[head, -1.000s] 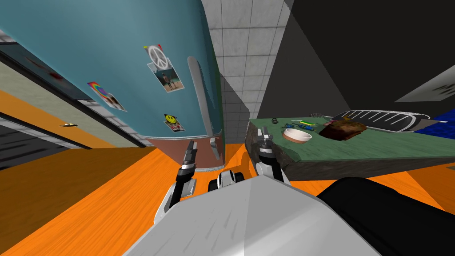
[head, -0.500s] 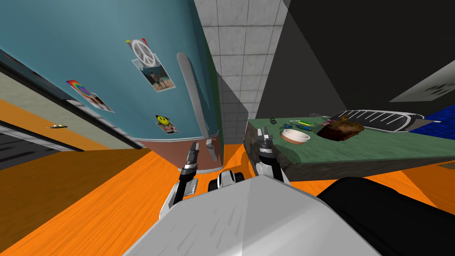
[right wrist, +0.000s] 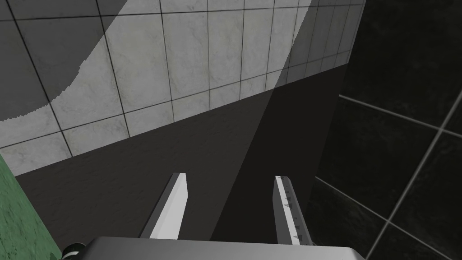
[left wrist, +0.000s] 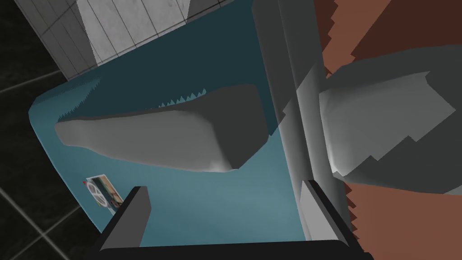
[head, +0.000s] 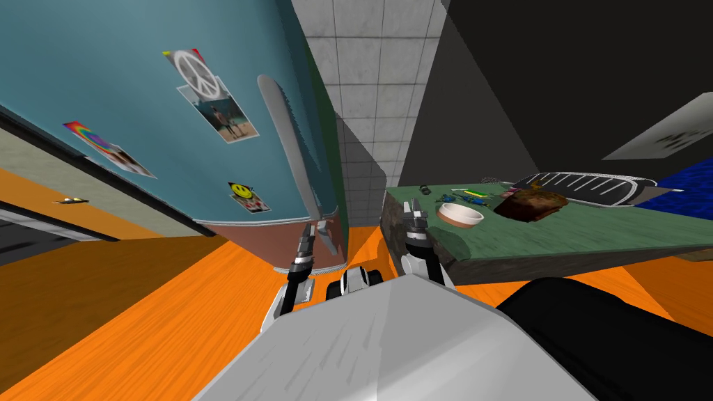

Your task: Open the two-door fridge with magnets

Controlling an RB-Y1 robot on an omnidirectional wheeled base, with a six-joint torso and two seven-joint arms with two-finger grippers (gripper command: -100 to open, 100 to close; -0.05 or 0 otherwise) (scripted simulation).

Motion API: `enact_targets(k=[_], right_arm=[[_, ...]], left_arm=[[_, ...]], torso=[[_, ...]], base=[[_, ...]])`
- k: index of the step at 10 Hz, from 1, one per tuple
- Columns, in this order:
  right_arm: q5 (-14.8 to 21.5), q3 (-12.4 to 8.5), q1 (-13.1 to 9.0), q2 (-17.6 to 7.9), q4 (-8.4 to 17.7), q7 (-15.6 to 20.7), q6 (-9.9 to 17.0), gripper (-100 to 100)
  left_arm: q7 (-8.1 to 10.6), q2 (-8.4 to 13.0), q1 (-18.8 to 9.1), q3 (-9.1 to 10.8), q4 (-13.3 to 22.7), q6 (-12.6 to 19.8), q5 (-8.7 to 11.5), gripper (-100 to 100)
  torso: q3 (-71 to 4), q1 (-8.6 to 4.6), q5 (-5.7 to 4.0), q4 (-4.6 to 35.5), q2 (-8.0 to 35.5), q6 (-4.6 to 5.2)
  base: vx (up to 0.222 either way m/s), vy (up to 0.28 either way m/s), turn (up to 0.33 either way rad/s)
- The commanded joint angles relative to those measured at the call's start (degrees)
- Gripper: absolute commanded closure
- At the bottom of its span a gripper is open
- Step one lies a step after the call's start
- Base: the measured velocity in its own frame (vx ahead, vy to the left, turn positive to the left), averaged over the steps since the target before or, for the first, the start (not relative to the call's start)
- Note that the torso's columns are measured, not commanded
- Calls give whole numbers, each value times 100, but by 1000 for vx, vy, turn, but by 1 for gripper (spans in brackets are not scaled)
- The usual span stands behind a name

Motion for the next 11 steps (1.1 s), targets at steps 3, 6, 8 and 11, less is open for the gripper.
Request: enact_targets(k=[3,6,8,11], right_arm=[[0,-1,0,-1,0,0,0,0],[0,-1,0,-1,0,0,0,0],[0,-1,0,-1,0,0,0,0],[0,-1,-1,-1,0,0,0,0]], left_arm=[[-26,-271,-103,31,27,79,-5,-100],[6,-264,-167,47,-210,377,2,-100],[-21,-270,-114,34,-13,129,-4,100],[-44,-281,-91,28,171,-60,-6,100]], torso=[[-10,-26,-2,-13,-18,25],[-7,-1,1,-4,-13,5],[-6,2,2,-5,-11,6],[-7,-2,-1,-3,-11,4]], base=[[14,-11,16],[31,-3,1],[-5,1,-1],[-35,2,-1]])
